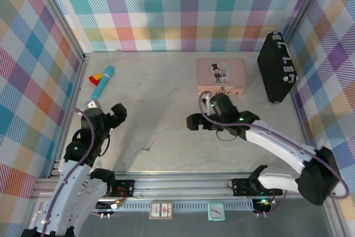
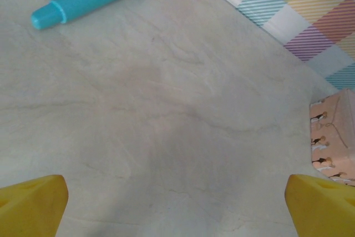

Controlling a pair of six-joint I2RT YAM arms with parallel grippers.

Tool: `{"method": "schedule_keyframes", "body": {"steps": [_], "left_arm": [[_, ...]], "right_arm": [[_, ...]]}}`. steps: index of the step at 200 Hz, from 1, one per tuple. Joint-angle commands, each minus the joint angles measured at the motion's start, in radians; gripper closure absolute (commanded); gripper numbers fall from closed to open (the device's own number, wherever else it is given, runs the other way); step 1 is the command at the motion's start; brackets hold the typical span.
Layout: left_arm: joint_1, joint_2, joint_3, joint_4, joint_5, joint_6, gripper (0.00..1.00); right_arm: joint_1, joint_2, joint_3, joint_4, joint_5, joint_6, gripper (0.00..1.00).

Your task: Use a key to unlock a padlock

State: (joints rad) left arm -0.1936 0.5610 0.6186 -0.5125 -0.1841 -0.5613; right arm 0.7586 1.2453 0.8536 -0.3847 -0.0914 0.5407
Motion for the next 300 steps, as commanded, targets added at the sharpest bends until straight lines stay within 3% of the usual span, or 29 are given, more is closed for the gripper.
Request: {"method": "schedule_keyframes", "body": {"steps": [1, 55, 74, 108, 184, 241, 300], "left_arm": [[-0.003, -0.108, -0.053, 0.001, -0.036, -0.010, 0.00], [-0.003, -0.245, -0.109, -0.013, -0.169, 0.032, 0.00], [-0.003, -0.289, -0.127, -0.023, -0.207, 0.026, 0.00], [-0.003, -0.330, -0.137, -0.048, -0.240, 0.015, 0.00], [-0.003, -0.358, -0.144, -0.064, -0.249, 0.005, 0.00], [-0.003, -0.365, -0.146, -0.073, -0.256, 0.007, 0.00], [-0.003, -0.379, -0.147, -0.078, -0.266, 0.005, 0.00]], "right_arm": [[0.101, 0.119, 0.086, 0.017, 0.016, 0.022, 0.01], [0.277, 0.426, 0.295, -0.015, -0.047, 0.005, 0.07], [0.317, 0.515, 0.383, -0.061, -0.048, -0.009, 0.14], [0.363, 0.657, 0.536, -0.149, -0.062, -0.022, 0.29], [0.395, 0.831, 0.720, -0.269, -0.041, -0.105, 0.50], [0.427, 0.906, 0.805, -0.335, 0.090, -0.187, 0.54], [0.429, 0.943, 0.837, -0.345, 0.117, -0.299, 0.55]]}}
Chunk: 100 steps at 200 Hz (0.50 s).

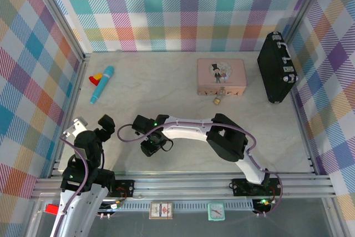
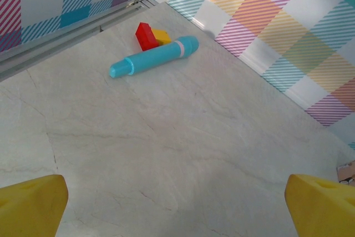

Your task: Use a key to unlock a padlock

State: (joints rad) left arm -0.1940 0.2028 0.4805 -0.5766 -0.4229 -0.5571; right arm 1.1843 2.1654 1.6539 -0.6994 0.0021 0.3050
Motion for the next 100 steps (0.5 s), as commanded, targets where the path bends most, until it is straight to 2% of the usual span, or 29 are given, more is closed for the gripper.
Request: {"method": "schedule_keyframes", "body": {"steps": [1, 100], "left_arm": [[-0.002, -0.021, -0.009, -0.014, -0.028, 0.000, 0.00], [-0.002, -0.006, -0.017, -0.002, -0.020, 0.002, 0.00]], "right_arm": [[0.003, 0.025, 0.038, -0.031, 0.024, -0.065, 0.55], [0.003, 0.101, 0.136, -0.063, 0.000, -0.090, 0.62]]}}
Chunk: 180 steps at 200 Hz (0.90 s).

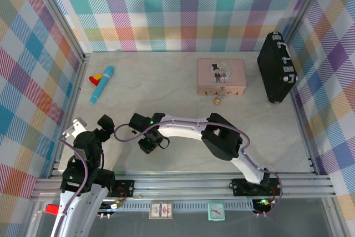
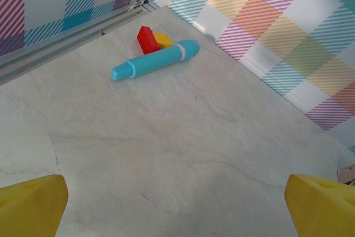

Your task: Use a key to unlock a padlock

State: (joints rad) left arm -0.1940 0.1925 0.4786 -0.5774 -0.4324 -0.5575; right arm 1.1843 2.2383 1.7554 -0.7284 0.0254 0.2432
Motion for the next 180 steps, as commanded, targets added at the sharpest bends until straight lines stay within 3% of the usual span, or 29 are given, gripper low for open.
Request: {"method": "schedule_keyframes", "body": {"steps": [1, 180], "left_arm": [[-0.002, 0.005, -0.015, -0.001, -0.011, 0.002, 0.00], [-0.002, 0.037, -0.017, 0.009, -0.013, -0.004, 0.00]], "right_arm": [[0.003, 0.028, 0.035, -0.035, -0.024, -0.027, 0.63], [0.010, 0.005, -0.040, 0.007, -0.051, 0.056, 0.89]]}}
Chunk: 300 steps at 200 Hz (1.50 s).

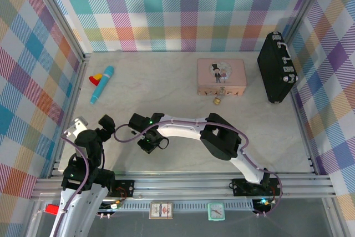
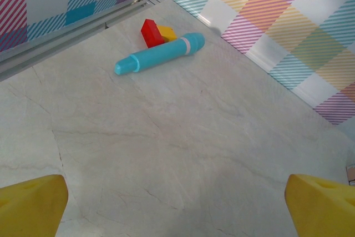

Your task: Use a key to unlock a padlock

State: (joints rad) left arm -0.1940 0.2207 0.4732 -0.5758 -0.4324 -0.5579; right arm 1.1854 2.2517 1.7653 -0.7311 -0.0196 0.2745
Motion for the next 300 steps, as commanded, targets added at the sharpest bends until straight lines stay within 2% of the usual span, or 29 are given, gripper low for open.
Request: {"method": "schedule_keyframes", "body": {"steps": [1, 43, 70, 89, 130, 154, 224, 261, 283, 300], "left_arm": [[-0.002, 0.010, -0.011, 0.008, -0.013, -0.004, 0.00], [-0.002, 0.038, -0.005, 0.029, 0.013, -0.005, 0.00], [-0.002, 0.093, 0.004, 0.064, 0.074, -0.002, 0.00], [-0.002, 0.167, 0.016, 0.124, 0.179, 0.014, 0.00], [-0.004, 0.410, 0.070, 0.288, 0.487, 0.027, 0.00], [-0.036, 0.554, 0.119, 0.421, 0.627, 0.007, 0.02], [-0.306, 0.831, 0.219, 0.685, 0.631, -0.094, 0.07], [-0.399, 0.950, 0.248, 0.873, 0.690, -0.158, 0.18], [-0.442, 1.001, 0.263, 0.938, 0.698, -0.190, 0.22], [-0.469, 1.041, 0.270, 0.982, 0.717, -0.221, 0.30]], "right_arm": [[0.009, -0.010, -0.052, 0.012, -0.006, 0.025, 0.89], [-0.005, -0.127, -0.161, 0.115, -0.011, 0.075, 0.97], [-0.032, -0.216, -0.258, 0.205, -0.027, 0.135, 1.00], [-0.057, -0.283, -0.331, 0.266, -0.028, 0.194, 1.00], [-0.153, -0.482, -0.549, 0.448, -0.018, 0.364, 1.00], [-0.199, -0.601, -0.656, 0.522, 0.023, 0.431, 1.00], [-0.344, -0.972, -0.992, 0.704, 0.195, 0.587, 1.00], [-0.390, -1.090, -1.109, 0.791, 0.217, 0.625, 1.00], [-0.415, -1.149, -1.187, 0.876, 0.219, 0.660, 1.00], [-0.427, -1.186, -1.224, 0.933, 0.216, 0.666, 1.00]]}}
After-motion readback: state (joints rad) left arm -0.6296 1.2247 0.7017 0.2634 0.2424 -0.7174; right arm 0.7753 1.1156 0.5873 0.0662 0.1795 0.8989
